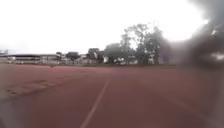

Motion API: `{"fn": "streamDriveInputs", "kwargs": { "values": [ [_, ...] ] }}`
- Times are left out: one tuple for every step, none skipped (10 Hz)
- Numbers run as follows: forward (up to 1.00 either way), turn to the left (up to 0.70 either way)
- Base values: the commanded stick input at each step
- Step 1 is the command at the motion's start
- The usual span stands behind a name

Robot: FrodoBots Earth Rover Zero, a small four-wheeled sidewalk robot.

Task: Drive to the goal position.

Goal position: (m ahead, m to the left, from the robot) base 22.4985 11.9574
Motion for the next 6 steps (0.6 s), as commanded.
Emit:
{"fn": "streamDriveInputs", "kwargs": {
  "values": [
    [0.70,0.00],
    [0.70,0.00],
    [0.70,0.00],
    [0.70,0.00],
    [0.70,0.00],
    [0.70,0.00]
  ]
}}
